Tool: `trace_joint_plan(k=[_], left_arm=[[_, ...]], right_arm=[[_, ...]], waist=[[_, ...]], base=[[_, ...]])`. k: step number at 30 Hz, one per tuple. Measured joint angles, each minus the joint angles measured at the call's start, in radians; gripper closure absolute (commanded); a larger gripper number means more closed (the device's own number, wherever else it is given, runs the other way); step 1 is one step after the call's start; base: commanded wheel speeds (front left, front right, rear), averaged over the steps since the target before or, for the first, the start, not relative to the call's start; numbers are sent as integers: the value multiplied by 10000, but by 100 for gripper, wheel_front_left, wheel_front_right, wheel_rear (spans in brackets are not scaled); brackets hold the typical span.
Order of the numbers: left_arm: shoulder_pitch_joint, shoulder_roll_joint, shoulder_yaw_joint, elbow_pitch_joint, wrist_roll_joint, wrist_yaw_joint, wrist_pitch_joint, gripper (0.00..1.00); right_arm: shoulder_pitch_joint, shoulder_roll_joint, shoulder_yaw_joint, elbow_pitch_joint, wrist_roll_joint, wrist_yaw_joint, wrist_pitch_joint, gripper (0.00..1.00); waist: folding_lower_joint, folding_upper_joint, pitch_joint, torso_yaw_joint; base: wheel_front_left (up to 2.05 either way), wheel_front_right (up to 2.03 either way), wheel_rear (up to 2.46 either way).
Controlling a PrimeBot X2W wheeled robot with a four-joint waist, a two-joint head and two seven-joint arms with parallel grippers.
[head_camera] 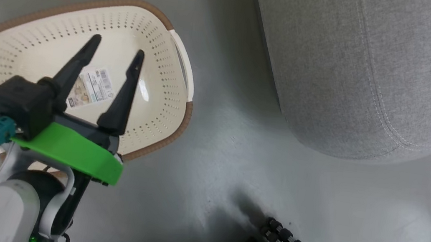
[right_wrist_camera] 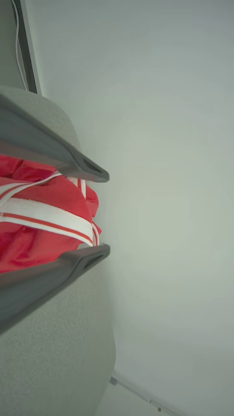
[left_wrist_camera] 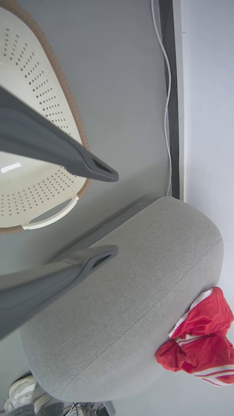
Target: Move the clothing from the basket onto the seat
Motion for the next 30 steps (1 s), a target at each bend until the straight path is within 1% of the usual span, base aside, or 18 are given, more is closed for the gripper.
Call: trace_joint_plan(k=[3,6,8,13,14,17,25,30], left_arm=[[-2,-130,360,497,-268,0,-617,0],[2,-226,807,1053,-468,19,-1212,0],[4,-278,924,1206,-497,27,-1419,0],[15,-581,1384,1858,-583,77,-2452,0],[34,-604,1522,2165,-583,115,-2769,0],[158,-623,1595,2621,-585,119,-3127,0],[734,-750,1641,3847,-704,59,-3893,0],[1190,-861,1733,4416,-1051,-44,-4236,0]], right_arm=[[460,249,-372,-654,-167,-6,-2,0],[922,437,-447,-1191,-489,-33,-2,0],[1077,550,-470,-1369,-564,-31,-2,0],[1790,1047,-366,-2138,-941,100,-2,0],[2083,1287,-238,-2372,-1080,155,-2,0],[2658,1582,-42,-2606,-1383,221,-2,0],[4452,2015,117,-2974,-1990,217,-2,0],[5489,2431,247,-3051,-2153,161,0,0]], waist=[[0,0,-397,138],[0,0,-787,328],[0,0,-912,404],[0,0,-1495,919],[-1,0,-1733,1156],[0,0,-2098,1525],[-1,0,-3147,2530],[-1,0,-3901,3055]], base=[[0,0,0],[0,0,0],[0,0,0],[0,0,0],[0,0,0],[0,0,0],[0,0,0],[0,0,0]])
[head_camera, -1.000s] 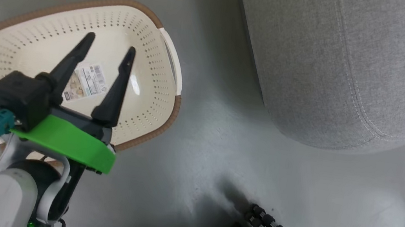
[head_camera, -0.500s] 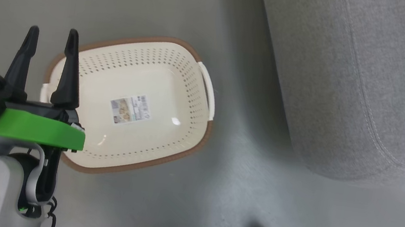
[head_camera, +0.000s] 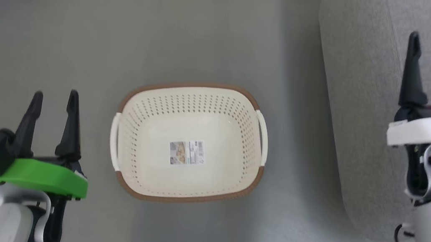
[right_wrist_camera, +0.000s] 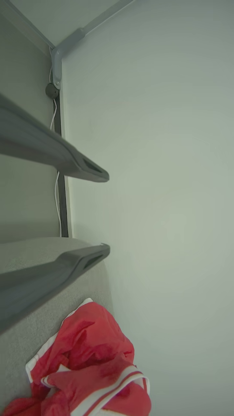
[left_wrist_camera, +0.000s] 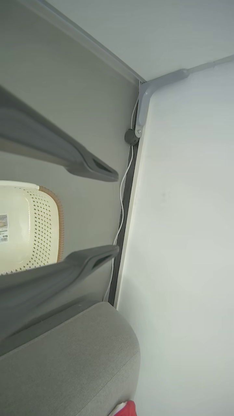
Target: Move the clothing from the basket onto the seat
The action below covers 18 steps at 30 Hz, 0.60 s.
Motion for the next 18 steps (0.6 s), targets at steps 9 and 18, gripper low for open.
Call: trace_joint_plan(k=[9,18], left_arm=[[847,151,362,623,-56,-73,-182,0],[1779,359,550,874,-61,-67,-234,0]], right_arm=[[1382,581,522,127,-347,-27,0,0],[2457,711,834,359,-531,-27,2,0]], waist=[[0,0,-1463,511],[0,0,-2864,587]], base=[[0,0,0],[0,0,0]])
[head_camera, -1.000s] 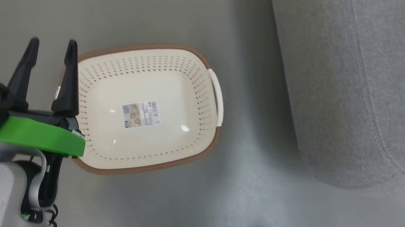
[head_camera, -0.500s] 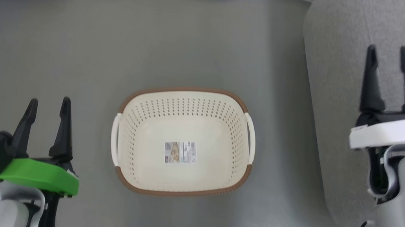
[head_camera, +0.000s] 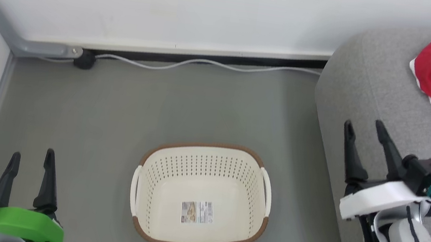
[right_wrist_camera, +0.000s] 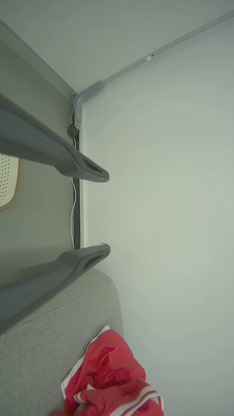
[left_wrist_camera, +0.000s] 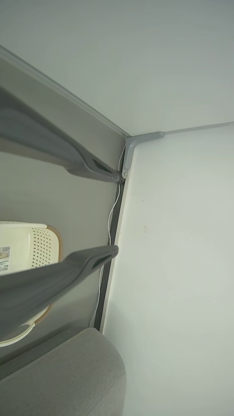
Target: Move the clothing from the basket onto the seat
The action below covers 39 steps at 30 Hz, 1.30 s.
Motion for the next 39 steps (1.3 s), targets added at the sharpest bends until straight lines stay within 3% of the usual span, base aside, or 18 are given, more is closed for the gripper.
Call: trace_joint_plan(k=[3,4,15,39], left_arm=[[243,63,35,-81,0,4,2,0],[301,94,6,-127,12,0,2,100],[386,-245,-88,462,-378,-33,161,100],[316,-477,332,788,-3193,-447,949,100]], right_arm=[[291,67,69,4,-8,-2,0,0],[357,86,82,4,-8,-2,0,100],[883,280,-174,617,397,8,226,100],[788,408,-1112,825,3777,102,1369,100]], waist=[[0,0,-387,-22],[0,0,-496,-31],[0,0,-566,0],[0,0,-639,114]], base=[[0,0,0],[0,0,0],[0,0,0],[0,0,0]])
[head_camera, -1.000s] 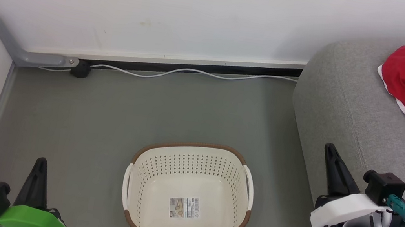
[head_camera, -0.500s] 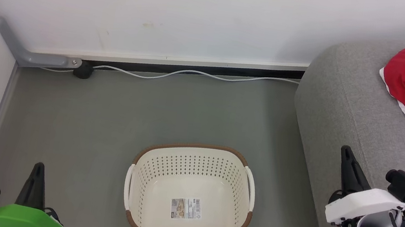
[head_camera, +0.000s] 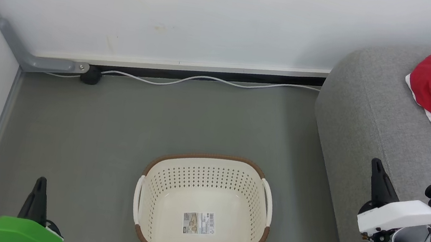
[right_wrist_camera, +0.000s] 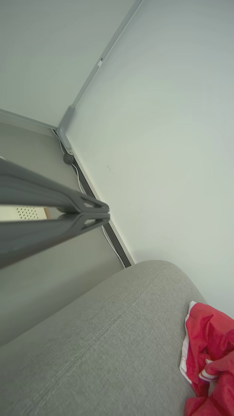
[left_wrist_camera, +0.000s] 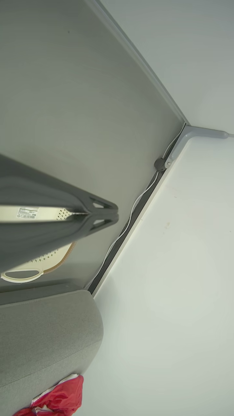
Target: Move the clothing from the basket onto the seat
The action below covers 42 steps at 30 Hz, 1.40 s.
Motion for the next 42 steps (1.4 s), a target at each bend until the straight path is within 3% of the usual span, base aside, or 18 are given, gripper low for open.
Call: trace_joint_plan(k=[42], left_arm=[[-819,-387,715,686,-4483,-686,1294,100]], right_arm=[[4,196,-1145,-244,5595,190,1379,100]], waist=[[1,0,-122,201]], base=[[0,0,0]])
